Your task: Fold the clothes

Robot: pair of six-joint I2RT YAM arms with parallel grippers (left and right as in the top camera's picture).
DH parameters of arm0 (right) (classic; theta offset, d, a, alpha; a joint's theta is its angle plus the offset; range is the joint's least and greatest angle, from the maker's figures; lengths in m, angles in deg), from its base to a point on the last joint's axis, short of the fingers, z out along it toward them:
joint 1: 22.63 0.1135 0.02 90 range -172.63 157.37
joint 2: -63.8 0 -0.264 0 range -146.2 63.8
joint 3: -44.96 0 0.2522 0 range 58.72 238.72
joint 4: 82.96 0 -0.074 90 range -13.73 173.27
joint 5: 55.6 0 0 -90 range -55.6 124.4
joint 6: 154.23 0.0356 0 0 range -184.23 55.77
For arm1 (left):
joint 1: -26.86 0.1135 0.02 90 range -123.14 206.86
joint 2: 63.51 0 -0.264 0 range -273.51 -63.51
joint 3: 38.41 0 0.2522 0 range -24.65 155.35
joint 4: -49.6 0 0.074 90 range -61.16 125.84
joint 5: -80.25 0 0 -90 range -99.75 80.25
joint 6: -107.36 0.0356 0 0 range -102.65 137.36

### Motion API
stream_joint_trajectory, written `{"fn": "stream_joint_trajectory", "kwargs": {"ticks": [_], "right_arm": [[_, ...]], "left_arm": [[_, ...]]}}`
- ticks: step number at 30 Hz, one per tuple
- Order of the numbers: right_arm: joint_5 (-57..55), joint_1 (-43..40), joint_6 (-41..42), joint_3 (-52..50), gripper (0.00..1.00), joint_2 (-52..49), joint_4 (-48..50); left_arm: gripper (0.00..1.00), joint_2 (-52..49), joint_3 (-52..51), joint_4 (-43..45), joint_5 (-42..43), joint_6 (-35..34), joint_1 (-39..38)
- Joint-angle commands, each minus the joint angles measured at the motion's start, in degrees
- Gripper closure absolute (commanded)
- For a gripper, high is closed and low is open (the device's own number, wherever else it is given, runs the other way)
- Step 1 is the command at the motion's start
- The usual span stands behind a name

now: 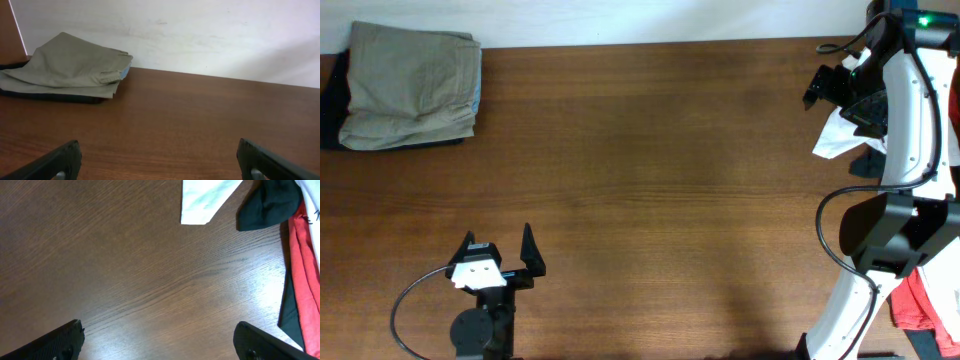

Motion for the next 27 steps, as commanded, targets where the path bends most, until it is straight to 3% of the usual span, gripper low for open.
{"fn": "stream_joint_trajectory", "kwargs": {"ticks": [1, 10, 22, 24, 27], "right_arm": [[-0.5, 0.8, 0.3, 0.0, 0.01, 6.0, 0.0], [-0.5, 4.7, 0.3, 0.0, 0.01, 20.9, 0.0], [-5.5, 8.3, 0.5, -0.7, 0.01, 33.5, 1.8], [-5.4, 8.3, 0.5, -2.9, 0.01, 36.3, 3.8], [-5.5, 8.3, 0.5, -14.1, 0.01, 45.7, 10.5]], "left_arm": [[0.01, 0.4, -0.2, 0.0, -0.7, 0.3, -0.2], [0.01, 0.4, -0.2, 0.0, -0.7, 0.3, -0.2], [0.01, 0.4, -0.2, 0.0, -0.7, 0.3, -0.2], [0.01, 0.4, -0.2, 0.0, -0.7, 0.3, -0.2], [0.01, 0.4, -0.2, 0.0, -0.7, 0.3, -0.2]]}}
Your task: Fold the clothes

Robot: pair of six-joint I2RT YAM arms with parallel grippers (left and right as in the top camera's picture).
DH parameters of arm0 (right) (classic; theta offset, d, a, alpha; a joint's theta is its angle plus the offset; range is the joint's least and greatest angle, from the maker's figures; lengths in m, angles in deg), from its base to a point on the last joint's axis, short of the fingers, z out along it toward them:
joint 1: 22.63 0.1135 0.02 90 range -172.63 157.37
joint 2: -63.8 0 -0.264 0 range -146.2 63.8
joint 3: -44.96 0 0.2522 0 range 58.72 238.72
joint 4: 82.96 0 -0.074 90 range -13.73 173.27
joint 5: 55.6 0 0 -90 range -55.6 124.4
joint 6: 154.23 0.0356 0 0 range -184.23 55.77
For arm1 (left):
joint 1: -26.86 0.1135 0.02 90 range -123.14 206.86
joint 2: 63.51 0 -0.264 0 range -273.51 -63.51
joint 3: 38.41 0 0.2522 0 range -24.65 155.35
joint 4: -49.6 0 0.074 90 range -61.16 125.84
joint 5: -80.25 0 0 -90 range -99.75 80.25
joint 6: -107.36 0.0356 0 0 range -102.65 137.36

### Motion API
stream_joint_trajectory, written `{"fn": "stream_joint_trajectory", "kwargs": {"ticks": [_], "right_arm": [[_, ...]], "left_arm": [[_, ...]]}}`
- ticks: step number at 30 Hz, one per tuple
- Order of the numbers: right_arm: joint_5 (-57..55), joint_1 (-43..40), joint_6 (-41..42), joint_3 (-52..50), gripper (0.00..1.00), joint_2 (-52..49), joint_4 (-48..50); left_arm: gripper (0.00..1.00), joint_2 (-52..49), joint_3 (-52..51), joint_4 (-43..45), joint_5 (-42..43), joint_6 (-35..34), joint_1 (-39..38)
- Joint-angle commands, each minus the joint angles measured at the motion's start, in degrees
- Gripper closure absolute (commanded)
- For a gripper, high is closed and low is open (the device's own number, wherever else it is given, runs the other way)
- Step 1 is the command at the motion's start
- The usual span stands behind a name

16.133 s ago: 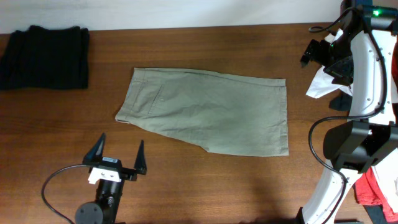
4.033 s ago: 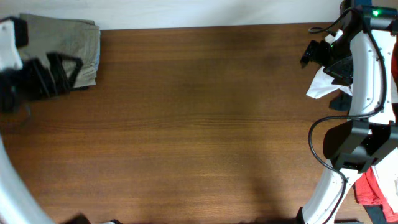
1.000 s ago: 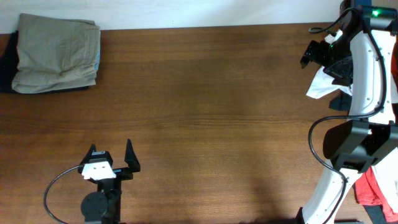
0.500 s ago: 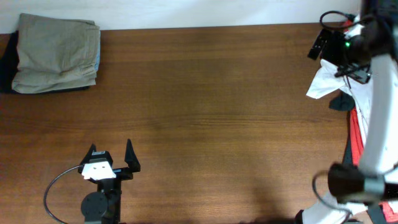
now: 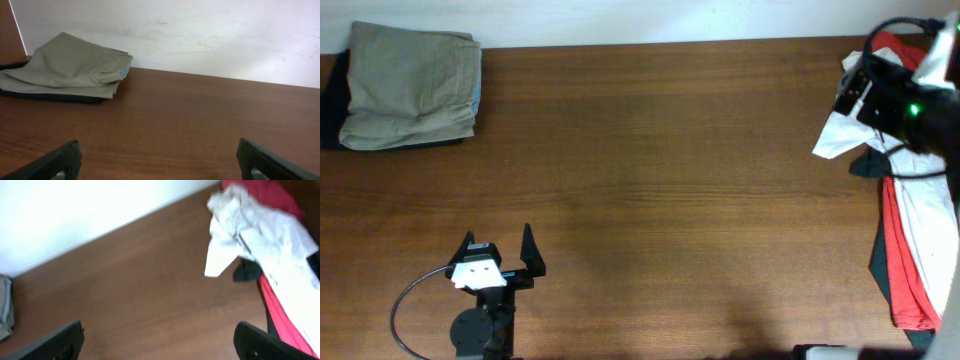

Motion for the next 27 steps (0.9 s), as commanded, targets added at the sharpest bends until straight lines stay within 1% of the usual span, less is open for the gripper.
{"fn": "stream_joint_trajectory", "kwargs": {"ticks": [1, 3, 7, 9, 10, 13, 14, 17, 21, 27], "right_arm": [[-1.4, 0.3, 0.4, -12.3, 0.01, 10.3, 6.5], [-1.3, 0.3, 0.5, -19.7, 0.01, 15.3, 10.9], [-1.3, 0.3, 0.4, -40.8, 0.02, 28.9, 23.6], [-1.2, 0.3, 0.5, -53.0, 0.01, 37.0, 31.2], [-0.9, 0.4, 0.5, -63.4, 0.01, 44.5, 37.4], [-0.9, 1.2, 0.5, -79.0, 0.01, 56.5, 45.8], [-0.9, 1.5, 0.5, -82.2, 0.01, 59.1, 47.7], [-1.1, 2.6, 0.5, -96.1, 0.01, 70.4, 56.3], [-1.1, 2.6, 0.5, -107.5, 0.01, 79.1, 62.9], [-0.9, 2.6, 0.5, -117.9, 0.01, 85.5, 73.0]], "left_arm": [[0.01, 0.4, -0.2, -0.1, -0.7, 0.3, -0.2], [0.01, 0.4, -0.2, -0.1, -0.7, 0.3, -0.2], [0.01, 0.4, -0.2, -0.1, -0.7, 0.3, -0.2], [0.01, 0.4, -0.2, -0.1, -0.7, 0.3, -0.2], [0.01, 0.4, -0.2, -0.1, -0.7, 0.3, -0.2], [0.01, 0.4, -0.2, -0.1, -0.7, 0.3, -0.2], [0.01, 0.4, -0.2, -0.1, -0.7, 0.3, -0.2], [0.01, 0.4, -0.2, -0.1, -0.7, 0.3, -0.2], [0.01, 0.4, -0.2, -0.1, -0.7, 0.3, -0.2], [0.01, 0.4, -0.2, -0.1, -0.7, 0.3, -0.2]]}}
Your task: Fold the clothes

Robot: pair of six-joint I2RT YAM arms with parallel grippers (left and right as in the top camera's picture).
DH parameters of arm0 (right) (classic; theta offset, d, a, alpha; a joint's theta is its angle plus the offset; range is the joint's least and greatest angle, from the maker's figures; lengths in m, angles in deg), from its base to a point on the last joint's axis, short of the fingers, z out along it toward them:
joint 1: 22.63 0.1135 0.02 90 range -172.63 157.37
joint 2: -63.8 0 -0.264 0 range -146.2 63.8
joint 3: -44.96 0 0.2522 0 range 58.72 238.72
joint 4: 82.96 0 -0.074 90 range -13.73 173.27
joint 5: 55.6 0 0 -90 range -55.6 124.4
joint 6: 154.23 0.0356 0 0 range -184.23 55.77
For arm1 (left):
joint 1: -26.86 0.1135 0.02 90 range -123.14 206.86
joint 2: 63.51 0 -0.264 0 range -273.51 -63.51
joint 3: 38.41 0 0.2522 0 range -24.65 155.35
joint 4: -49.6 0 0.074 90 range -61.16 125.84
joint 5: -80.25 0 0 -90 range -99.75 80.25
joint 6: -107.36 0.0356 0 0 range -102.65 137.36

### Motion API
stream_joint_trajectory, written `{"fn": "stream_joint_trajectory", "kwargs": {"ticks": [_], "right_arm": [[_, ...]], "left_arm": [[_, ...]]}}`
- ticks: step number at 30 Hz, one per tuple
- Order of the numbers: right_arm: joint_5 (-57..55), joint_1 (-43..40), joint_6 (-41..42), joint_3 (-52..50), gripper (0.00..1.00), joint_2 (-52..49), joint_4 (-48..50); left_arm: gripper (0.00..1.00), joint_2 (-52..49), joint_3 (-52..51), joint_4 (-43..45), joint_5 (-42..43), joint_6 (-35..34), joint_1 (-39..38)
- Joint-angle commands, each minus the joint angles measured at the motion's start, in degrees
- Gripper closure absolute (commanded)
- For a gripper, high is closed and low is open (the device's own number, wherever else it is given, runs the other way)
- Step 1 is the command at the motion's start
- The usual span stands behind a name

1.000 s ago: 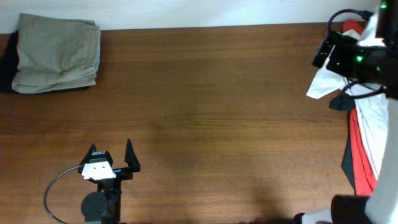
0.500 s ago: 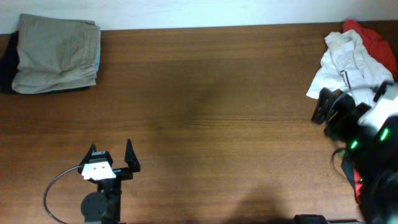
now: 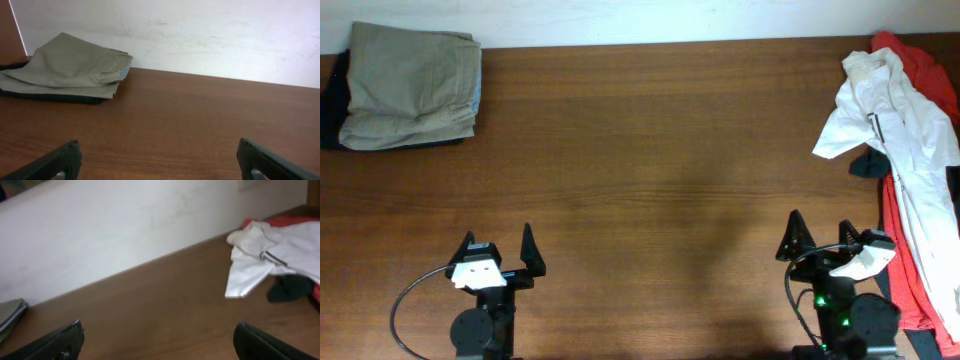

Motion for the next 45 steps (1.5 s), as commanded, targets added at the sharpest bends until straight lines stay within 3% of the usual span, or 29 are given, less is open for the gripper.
{"fn": "stream_joint_trajectory", "kwargs": {"ticks": [1, 10, 16, 21, 45], "right_arm": [[-0.3, 0.4, 0.5, -4.7, 0.01, 2.5, 5.9], [0.0, 1.2, 0.7, -13.6, 0.01, 2.5, 23.6], [-0.3, 1.9, 0.6, -13.7, 0.01, 2.5, 21.7], [-0.1, 1.7, -0.6, -13.7, 0.01, 2.5, 12.4], [0.3, 1.7, -1.3, -13.7, 0.01, 2.4, 12.4]], "left_arm": [[0.01, 0.3, -0.2, -0.1, -0.6, 0.3, -0.2], [0.01, 0.3, -0.2, -0.1, -0.6, 0.3, -0.2], [0.01, 0.3, -0.2, -0.1, -0.6, 0.3, -0.2], [0.01, 0.3, -0.2, -0.1, -0.6, 0.3, -0.2], [0.01, 0.3, -0.2, -0.1, -0.6, 0.3, -0.2]]}}
